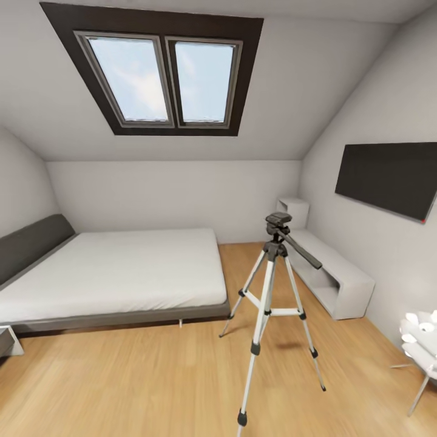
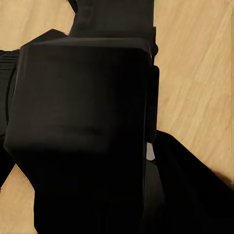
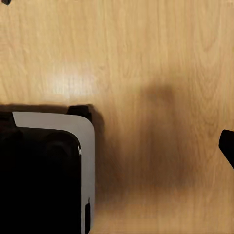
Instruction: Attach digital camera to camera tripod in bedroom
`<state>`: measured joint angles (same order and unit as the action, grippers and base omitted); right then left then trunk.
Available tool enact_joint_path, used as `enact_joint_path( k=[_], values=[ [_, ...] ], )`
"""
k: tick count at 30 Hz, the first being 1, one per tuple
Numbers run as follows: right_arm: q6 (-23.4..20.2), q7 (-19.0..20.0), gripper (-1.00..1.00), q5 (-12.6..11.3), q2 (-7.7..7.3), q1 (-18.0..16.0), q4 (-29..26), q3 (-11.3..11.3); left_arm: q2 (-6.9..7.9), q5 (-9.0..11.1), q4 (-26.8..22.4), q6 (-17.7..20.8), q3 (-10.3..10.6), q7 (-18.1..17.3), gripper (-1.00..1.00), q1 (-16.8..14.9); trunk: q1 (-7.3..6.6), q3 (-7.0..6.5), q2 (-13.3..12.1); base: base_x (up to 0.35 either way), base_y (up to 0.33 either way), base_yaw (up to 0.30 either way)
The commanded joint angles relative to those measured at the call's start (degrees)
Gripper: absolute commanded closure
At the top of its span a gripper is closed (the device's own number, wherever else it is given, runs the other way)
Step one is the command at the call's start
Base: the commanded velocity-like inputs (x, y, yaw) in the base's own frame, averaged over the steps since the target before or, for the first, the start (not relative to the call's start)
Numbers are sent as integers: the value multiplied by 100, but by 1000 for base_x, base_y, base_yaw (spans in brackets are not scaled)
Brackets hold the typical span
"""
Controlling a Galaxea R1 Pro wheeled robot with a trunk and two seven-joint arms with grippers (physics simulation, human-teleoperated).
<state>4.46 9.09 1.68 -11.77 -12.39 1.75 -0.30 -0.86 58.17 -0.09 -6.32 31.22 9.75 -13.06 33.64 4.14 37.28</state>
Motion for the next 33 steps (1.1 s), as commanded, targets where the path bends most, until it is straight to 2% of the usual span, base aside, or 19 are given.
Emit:
enact_joint_path(
  k=[1,25,33],
  values=[
    [37,15,-100,17,-2,-9,19,-5,-2,29,-1,-10,51,19,100,-4,5,10,8,324,150,0],
    [32,14,-100,16,79,-9,19,-14,-9,19,-4,-27,51,12,100,-4,5,10,8,269,247,-2],
    [20,14,-100,16,107,-9,19,-15,-21,18,-4,-27,51,10,100,-4,5,10,8,232,286,-192]
  ],
)
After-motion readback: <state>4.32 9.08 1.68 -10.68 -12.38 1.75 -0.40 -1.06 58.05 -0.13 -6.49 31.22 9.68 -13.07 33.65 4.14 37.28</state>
